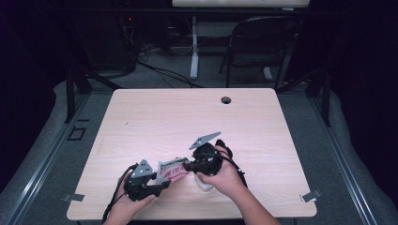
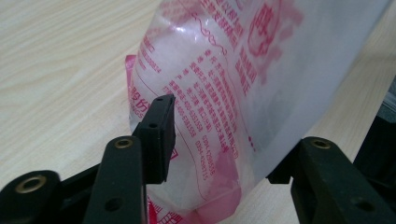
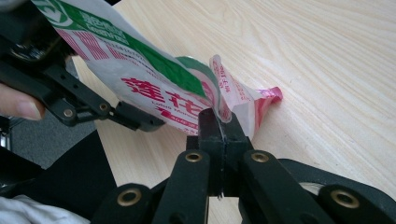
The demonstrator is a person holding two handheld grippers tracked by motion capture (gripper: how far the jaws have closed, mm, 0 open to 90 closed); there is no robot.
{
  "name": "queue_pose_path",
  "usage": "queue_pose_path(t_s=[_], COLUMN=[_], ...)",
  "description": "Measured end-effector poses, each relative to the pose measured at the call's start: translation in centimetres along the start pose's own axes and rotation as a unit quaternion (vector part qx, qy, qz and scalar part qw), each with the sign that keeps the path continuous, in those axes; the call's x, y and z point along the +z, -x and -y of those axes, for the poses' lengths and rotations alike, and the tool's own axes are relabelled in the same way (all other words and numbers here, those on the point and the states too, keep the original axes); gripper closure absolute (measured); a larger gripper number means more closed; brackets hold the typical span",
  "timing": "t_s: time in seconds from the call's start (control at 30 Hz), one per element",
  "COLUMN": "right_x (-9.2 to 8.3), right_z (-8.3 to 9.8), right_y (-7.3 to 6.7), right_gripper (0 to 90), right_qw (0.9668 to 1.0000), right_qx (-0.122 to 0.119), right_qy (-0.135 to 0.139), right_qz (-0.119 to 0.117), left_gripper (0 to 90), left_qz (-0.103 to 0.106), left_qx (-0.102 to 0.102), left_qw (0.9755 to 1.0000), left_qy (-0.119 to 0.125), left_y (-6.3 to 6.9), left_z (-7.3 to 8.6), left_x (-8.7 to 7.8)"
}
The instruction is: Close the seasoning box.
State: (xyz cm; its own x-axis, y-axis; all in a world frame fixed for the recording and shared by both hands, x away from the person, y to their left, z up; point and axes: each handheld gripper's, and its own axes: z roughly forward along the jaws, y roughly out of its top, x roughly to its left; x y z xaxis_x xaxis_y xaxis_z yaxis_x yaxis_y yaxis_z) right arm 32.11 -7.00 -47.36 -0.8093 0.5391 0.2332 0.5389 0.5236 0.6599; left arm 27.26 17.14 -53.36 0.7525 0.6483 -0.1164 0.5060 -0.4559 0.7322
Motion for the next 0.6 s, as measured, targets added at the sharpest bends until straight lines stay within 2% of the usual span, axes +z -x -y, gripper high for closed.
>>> queue_pose_path(t_s=[0.03, 0.1, 0.13, 0.43, 0.6], right_x=[0.0, 0.0, 0.0, 0.0, 0.0], right_z=[0.0, 0.0, 0.0, 0.0, 0.0], right_y=[0.0, 0.0, 0.0, 0.0, 0.0], right_gripper=[90.0, 90.0, 90.0, 90.0, 90.0], right_qw=[1.0, 1.0, 1.0, 1.0, 1.0], right_qx=[0.002, 0.001, -0.001, -0.001, -0.002], right_qy=[0.002, 0.003, 0.0, 0.001, 0.001], right_qz=[-0.001, -0.001, 0.0, -0.001, -0.002], left_gripper=[48.8, 48.2, 45.0, 42.6, 35.6], left_qz=[-0.002, -0.01, -0.022, -0.019, -0.025], left_qx=[-0.002, 0.0, 0.004, -0.01, -0.01], left_qw=[1.0, 0.9999, 0.9997, 0.9997, 0.9996], left_qy=[-0.003, -0.006, -0.009, -0.008, -0.012], left_y=[-0.1, -0.2, -0.3, -0.7, -0.6], left_z=[0.2, 0.5, 0.7, 1.2, 1.5], left_x=[0.3, 0.6, 0.8, 1.2, 1.5])
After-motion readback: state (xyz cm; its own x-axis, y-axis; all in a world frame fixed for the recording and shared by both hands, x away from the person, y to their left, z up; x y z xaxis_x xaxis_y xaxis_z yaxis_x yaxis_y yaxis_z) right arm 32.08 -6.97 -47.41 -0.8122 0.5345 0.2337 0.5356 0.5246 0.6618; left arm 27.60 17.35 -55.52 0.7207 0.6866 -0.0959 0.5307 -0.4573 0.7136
